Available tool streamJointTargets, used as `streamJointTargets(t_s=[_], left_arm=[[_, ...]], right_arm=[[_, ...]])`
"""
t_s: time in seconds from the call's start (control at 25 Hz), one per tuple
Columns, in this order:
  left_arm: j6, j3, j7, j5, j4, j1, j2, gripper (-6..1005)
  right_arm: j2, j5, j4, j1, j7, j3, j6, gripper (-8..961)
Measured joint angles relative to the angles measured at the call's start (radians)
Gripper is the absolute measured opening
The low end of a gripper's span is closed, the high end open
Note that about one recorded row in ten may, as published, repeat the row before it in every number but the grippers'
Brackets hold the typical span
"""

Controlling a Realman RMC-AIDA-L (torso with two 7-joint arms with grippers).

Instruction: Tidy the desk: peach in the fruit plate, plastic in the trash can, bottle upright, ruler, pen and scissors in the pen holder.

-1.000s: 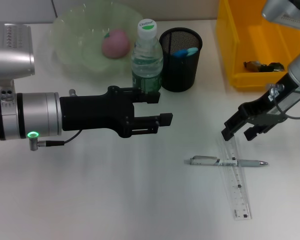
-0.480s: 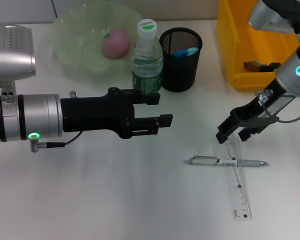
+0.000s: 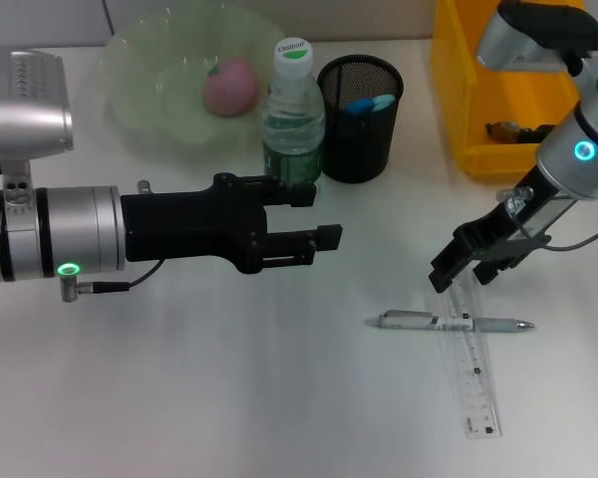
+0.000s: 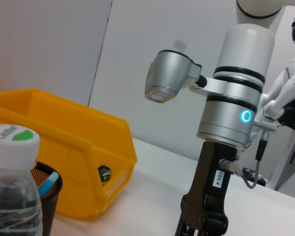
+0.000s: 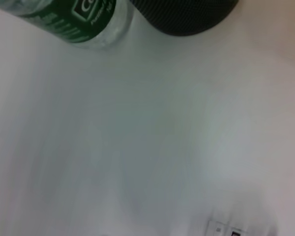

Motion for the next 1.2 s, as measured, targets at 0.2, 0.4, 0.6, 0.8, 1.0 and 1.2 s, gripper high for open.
streamJointTargets(t_s=[0.2, 0.4, 0.6, 0.8, 1.0, 1.2], left_arm=[[0.000, 0.002, 0.000, -0.002, -0.009, -0.005, 0.000, 659], [0.000, 0.001, 0.000, -0.002, -0.010, -0.005, 0.000, 659], [0.000, 0.001, 0.000, -0.004, -0.010, -0.005, 0.000, 659], [-0.001, 0.001, 0.000, -0.003, -0.010, -0.005, 0.000, 659], [-0.009, 0.001, 0.000, -0.005, -0.012, -0.004, 0.000, 659], [-0.009, 0.001, 0.000, -0.003, -0.012, -0.001, 0.000, 659]], right_arm=[[0.008, 0.000, 0.000, 0.004, 0.001, -0.025, 0.015, 656], [0.009, -0.002, -0.001, 0.010, 0.001, -0.026, 0.023, 655], [0.011, -0.002, -0.001, 0.012, 0.001, -0.026, 0.028, 655], [0.012, -0.002, -0.001, 0.014, -0.001, -0.026, 0.032, 656], [0.014, -0.002, 0.000, 0.013, -0.003, -0.035, 0.041, 656], [0.017, -0.002, 0.000, 0.012, -0.003, -0.036, 0.043, 655]])
